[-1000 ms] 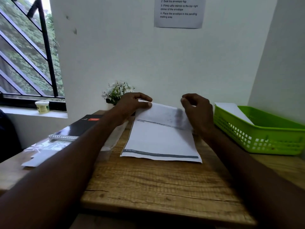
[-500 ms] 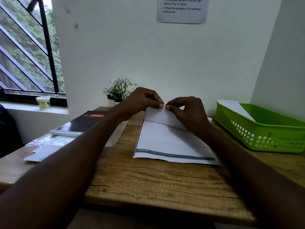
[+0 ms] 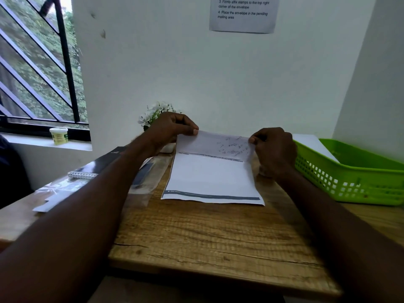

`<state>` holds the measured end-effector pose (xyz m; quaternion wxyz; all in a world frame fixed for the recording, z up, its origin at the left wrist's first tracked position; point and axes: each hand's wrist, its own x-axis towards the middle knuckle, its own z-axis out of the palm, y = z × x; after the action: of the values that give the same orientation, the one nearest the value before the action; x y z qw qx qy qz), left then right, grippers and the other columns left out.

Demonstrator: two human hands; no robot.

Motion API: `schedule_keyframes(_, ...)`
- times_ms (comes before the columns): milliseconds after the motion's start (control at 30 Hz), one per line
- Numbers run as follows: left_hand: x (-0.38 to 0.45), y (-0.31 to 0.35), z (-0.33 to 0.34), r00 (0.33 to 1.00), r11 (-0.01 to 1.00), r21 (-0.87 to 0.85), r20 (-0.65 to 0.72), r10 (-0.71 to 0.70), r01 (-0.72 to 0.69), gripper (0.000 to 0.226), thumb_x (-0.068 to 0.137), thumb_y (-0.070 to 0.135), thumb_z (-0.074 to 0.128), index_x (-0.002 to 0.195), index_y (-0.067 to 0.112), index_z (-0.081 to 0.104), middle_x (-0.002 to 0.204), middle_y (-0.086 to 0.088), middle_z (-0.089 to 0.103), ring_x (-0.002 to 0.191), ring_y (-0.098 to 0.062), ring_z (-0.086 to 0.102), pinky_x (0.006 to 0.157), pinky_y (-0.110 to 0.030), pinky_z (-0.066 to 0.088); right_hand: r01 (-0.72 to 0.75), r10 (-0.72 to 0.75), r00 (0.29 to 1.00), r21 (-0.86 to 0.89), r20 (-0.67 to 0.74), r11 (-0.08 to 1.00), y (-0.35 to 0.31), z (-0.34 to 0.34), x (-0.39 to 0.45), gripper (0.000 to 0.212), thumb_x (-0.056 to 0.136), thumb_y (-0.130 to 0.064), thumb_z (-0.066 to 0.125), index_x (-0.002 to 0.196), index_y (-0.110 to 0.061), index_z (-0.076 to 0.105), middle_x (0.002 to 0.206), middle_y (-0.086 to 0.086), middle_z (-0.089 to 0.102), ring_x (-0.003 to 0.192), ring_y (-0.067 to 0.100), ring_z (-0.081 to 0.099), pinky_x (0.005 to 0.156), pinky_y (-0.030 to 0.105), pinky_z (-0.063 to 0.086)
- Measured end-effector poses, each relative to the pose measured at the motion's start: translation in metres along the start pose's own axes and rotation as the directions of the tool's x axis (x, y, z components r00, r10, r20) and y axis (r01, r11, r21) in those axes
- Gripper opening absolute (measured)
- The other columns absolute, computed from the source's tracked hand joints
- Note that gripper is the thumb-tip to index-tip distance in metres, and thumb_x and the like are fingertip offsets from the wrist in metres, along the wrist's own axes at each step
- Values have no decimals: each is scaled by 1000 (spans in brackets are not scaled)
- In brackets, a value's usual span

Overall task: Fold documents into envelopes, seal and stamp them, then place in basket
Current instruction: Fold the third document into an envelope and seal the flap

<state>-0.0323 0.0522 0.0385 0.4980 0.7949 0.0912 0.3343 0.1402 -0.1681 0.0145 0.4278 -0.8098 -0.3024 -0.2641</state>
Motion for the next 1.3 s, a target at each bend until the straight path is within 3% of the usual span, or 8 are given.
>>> schedule_keyframes(167,1,-3,6,1000,1000,26,7,3,-3,9,84,0,75,86,9,76,81,4,76,79,-7,68,69,-23,50,-76,78,990,20,-120,997,6,0,4,16,93,-16,58,96,-21,74,103,6,74,100,33,67,89,45,52)
schedule_keyframes(333,-2,3,23,995,994,73,54,80,-84,6,85,-2,75,88,4,75,87,-3,76,80,-6,68,70,-17,52,354,-358,934,133,8,926,-13,10,-5,33,94,-56,58,103,-29,75,110,-9,72,103,15,66,91,42,49)
schedule_keyframes(433,-2,7,27,989,989,71,69,127,-132,6,86,0,75,90,4,74,94,-10,76,85,-10,68,74,-21,53,442,-464,880,178,104,879,-18,15,-11,20,88,-46,71,96,-29,78,100,-12,75,95,13,68,87,41,52)
schedule_keyframes(533,0,8,26,991,993,34,76,108,-111,5,87,7,79,89,10,76,97,-14,76,87,-17,66,76,-30,52,374,-412,905,259,109,890,-15,14,-8,8,85,-28,77,91,-24,81,89,-9,78,86,13,72,85,43,55)
schedule_keyframes(833,7,1,17,999,923,-382,-3,41,-39,9,101,13,61,92,11,64,104,-13,77,89,-26,71,75,-34,58,246,-291,949,294,122,924,-15,10,-6,10,89,-28,74,92,-26,83,87,-13,78,86,7,70,85,38,56)
schedule_keyframes(933,4,1,20,995,953,-303,87,43,-15,12,97,23,69,107,16,67,113,-7,75,98,-18,70,77,-31,56,235,-284,952,318,115,918,-16,6,-6,9,88,-27,74,91,-25,83,86,-12,78,84,6,70,82,36,56)
schedule_keyframes(1067,0,-3,29,992,989,-144,120,48,-31,11,90,8,75,101,11,73,88,-2,73,82,-12,70,67,-25,56,237,-293,947,330,129,914,-19,6,-7,9,86,-33,78,90,-27,83,83,-14,78,81,3,71,78,33,57)
schedule_keyframes(1300,8,-8,12,994,917,-392,-100,37,-74,7,90,1,69,94,6,70,83,-4,76,74,-16,71,67,-27,59,-18,24,1000,476,-8,879,-14,1,3,10,86,-31,79,92,-24,83,86,-10,77,85,4,71,76,22,52)
